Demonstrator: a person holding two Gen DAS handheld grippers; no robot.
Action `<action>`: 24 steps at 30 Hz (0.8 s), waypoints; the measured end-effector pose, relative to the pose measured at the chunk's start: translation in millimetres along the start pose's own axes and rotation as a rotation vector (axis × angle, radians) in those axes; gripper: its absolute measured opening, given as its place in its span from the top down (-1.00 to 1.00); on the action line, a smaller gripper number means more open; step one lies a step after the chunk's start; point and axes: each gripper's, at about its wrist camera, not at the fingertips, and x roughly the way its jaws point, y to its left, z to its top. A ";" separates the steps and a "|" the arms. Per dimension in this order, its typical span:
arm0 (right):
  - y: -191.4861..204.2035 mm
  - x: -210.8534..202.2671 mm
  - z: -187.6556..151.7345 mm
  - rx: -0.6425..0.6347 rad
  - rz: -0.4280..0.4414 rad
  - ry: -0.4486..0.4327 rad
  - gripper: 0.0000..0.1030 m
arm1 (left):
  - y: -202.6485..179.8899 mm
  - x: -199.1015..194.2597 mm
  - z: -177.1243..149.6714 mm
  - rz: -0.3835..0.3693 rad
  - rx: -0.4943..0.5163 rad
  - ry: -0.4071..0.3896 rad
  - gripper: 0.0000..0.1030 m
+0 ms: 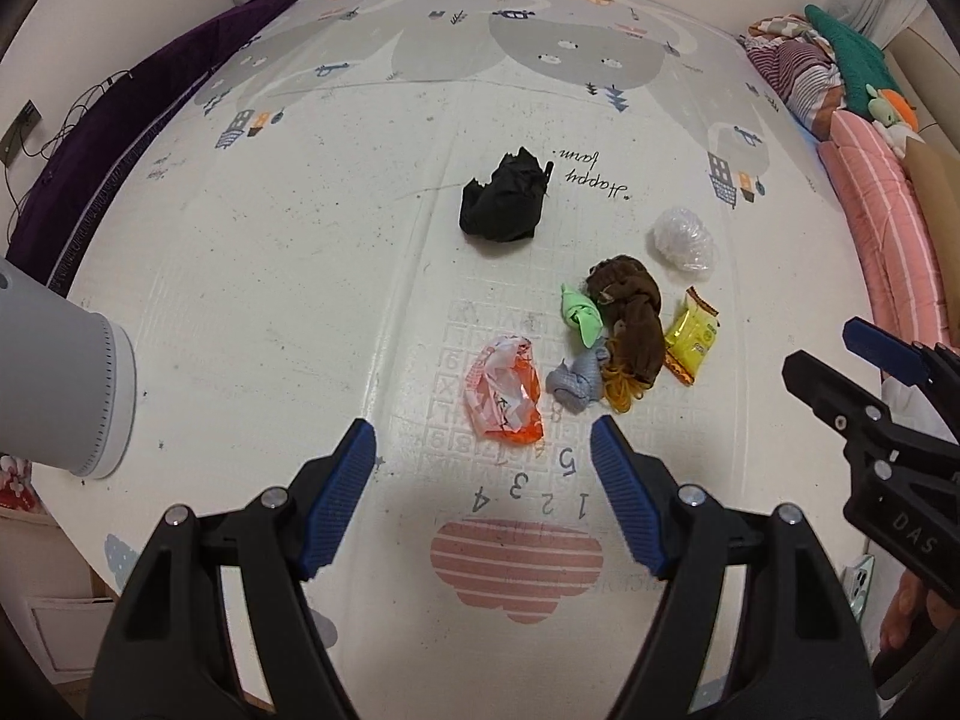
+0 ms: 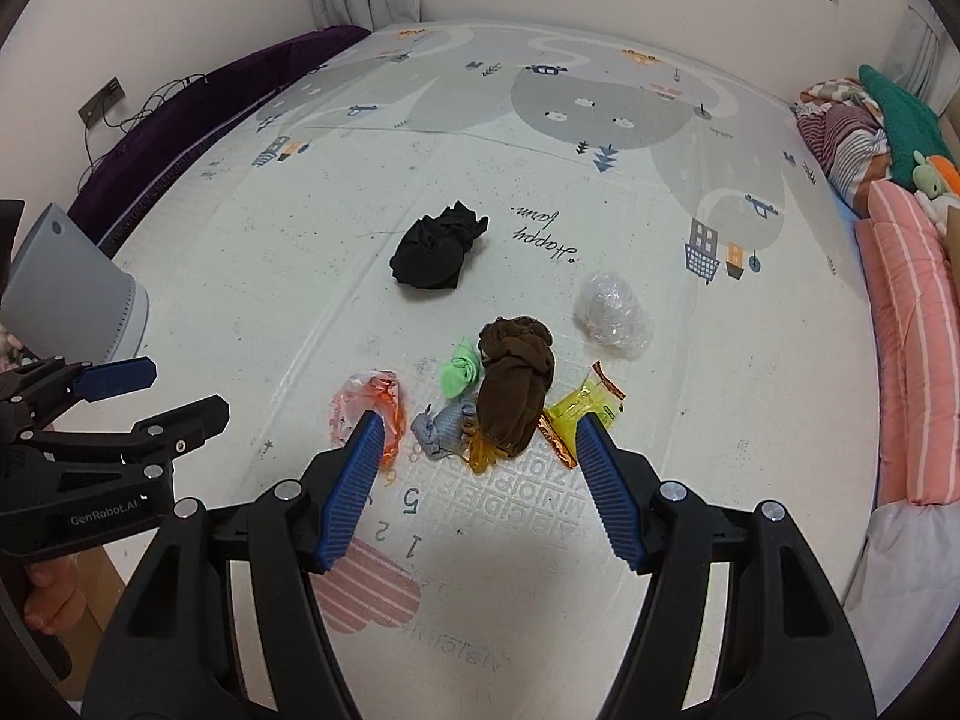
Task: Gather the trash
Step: 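Grasp the orange-white plastic bag with the left tool while the right tool grasps the brown cloth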
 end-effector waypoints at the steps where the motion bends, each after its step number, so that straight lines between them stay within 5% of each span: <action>1: -2.2 11.5 0.6 0.002 -0.001 0.006 -0.25 | -0.3 10.2 0.8 -0.002 -0.001 0.006 -0.44; 18: -21.9 159.6 -11.6 0.074 -0.013 0.116 -0.23 | 2.5 150.1 -3.0 -0.010 -0.023 0.134 -0.44; 21: -22.3 169.9 -13.0 0.062 -0.019 0.135 0.02 | 1.8 163.3 -4.2 -0.024 -0.028 0.153 -0.44; 23: -24.0 173.9 -13.4 0.065 0.000 0.150 0.45 | -0.6 171.6 -4.9 -0.032 -0.021 0.174 -0.41; 24: -24.2 174.8 -12.8 0.063 0.005 0.155 0.51 | -1.8 174.9 -5.0 -0.036 -0.021 0.183 -0.29</action>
